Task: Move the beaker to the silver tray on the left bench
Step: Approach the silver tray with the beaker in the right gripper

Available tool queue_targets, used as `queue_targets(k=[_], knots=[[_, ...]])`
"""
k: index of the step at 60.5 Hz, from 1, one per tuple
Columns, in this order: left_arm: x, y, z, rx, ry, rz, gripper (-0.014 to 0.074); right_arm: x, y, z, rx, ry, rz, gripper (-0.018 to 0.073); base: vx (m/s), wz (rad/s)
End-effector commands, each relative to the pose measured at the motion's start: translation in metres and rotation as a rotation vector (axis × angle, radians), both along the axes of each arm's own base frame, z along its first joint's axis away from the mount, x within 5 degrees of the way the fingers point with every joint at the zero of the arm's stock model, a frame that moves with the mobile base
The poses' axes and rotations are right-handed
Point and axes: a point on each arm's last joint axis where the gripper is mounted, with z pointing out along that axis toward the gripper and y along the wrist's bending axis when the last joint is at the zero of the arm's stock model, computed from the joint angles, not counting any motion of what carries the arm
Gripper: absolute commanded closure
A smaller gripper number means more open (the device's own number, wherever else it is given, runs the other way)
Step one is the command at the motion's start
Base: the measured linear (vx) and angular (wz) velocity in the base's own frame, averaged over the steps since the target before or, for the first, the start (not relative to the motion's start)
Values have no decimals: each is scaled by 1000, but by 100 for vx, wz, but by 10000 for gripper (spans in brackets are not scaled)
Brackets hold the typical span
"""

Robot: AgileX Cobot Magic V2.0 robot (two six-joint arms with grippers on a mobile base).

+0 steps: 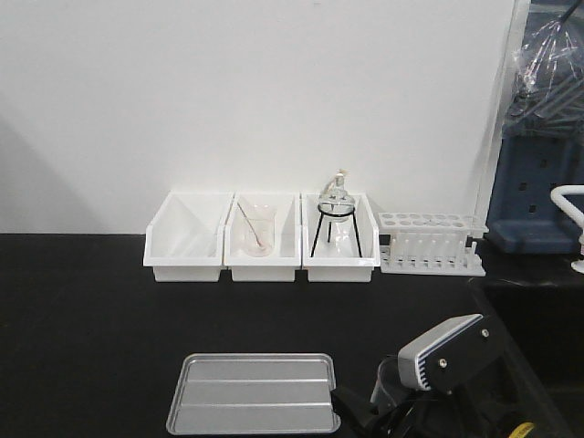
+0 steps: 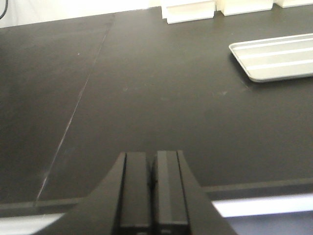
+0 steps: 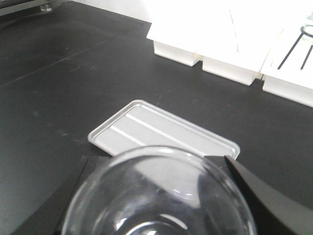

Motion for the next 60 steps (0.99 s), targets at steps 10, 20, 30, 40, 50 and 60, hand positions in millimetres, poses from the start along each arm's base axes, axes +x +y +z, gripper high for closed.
queue_targets(k=[10,20,30,40,50,60], knots=[[2,-1,1,-5,-70,-10,595,0,2,21,64,-105,21,571,18,-1],[2,-1,1,-5,-70,-10,595,0,2,21,61,-107,21,571,15,0],[2,-1,1,-5,-70,-10,595,0,2,21,61,-107,21,571,12,-1],[2,-1,1,-5,-70,-10,595,0,2,21,62,-108,22,571,8,-1],[2,-1,1,-5,-70,-10,595,0,3,22,69,-116,24,571,6,-1],[2,-1,1,-5,-70,-10,595,9,10,16,87,-147,49,571,3,-1]])
